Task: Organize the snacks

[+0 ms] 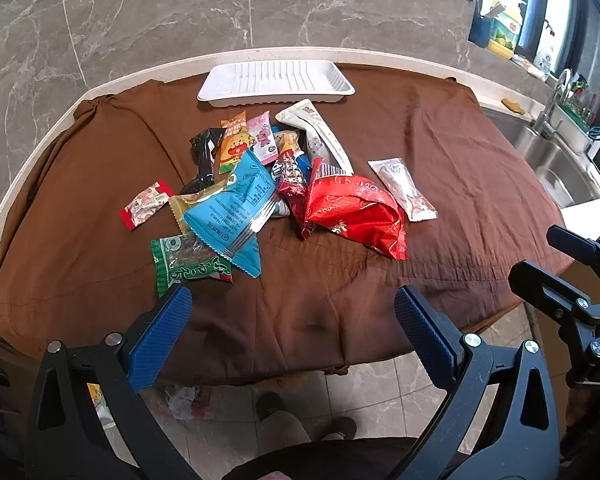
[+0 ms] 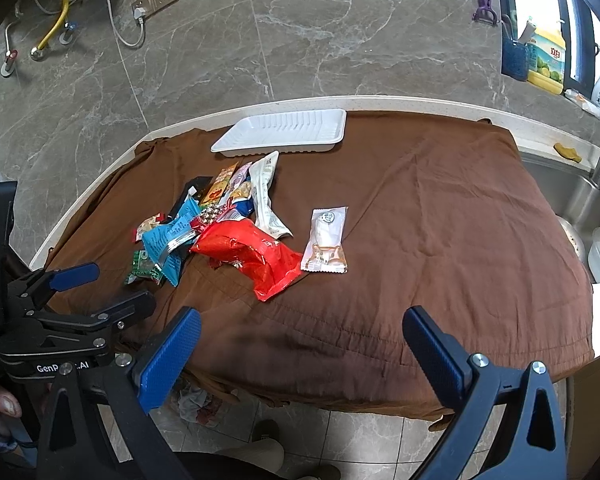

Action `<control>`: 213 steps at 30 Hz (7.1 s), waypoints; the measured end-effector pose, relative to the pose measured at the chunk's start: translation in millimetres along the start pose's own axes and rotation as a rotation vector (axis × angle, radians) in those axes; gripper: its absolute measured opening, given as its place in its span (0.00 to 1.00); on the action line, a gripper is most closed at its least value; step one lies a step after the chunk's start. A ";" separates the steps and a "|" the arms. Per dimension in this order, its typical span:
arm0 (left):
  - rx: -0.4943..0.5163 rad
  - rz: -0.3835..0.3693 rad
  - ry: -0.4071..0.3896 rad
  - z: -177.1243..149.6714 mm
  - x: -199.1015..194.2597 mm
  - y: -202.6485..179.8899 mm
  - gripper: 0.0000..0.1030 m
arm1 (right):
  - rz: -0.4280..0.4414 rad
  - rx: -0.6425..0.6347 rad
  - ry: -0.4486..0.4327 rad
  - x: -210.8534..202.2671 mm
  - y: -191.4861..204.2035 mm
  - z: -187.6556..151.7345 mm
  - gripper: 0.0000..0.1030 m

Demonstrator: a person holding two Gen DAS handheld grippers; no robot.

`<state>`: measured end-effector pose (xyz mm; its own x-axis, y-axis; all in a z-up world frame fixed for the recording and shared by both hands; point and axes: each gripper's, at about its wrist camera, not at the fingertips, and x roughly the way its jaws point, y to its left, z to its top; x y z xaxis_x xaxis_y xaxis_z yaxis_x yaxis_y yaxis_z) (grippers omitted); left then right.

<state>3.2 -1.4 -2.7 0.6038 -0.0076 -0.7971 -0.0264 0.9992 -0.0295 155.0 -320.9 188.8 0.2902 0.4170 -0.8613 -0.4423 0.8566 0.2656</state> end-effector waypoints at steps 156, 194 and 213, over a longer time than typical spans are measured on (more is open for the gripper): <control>-0.042 -0.417 0.090 350.6 202.1 196.0 0.31 | 0.436 0.437 0.123 243.7 -75.2 275.5 0.19; 0.064 -0.331 0.202 249.0 174.2 202.8 0.39 | 0.160 0.126 0.240 220.5 -4.8 216.9 0.47; 0.062 -0.362 0.363 180.2 185.5 181.1 0.43 | 0.076 0.098 0.388 241.0 9.4 158.3 0.47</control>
<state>254.1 185.2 -47.2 0.2495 -0.3553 -0.9008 0.1867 0.9305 -0.3153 355.1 -164.3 52.3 -0.0907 0.3505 -0.9321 -0.3619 0.8604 0.3588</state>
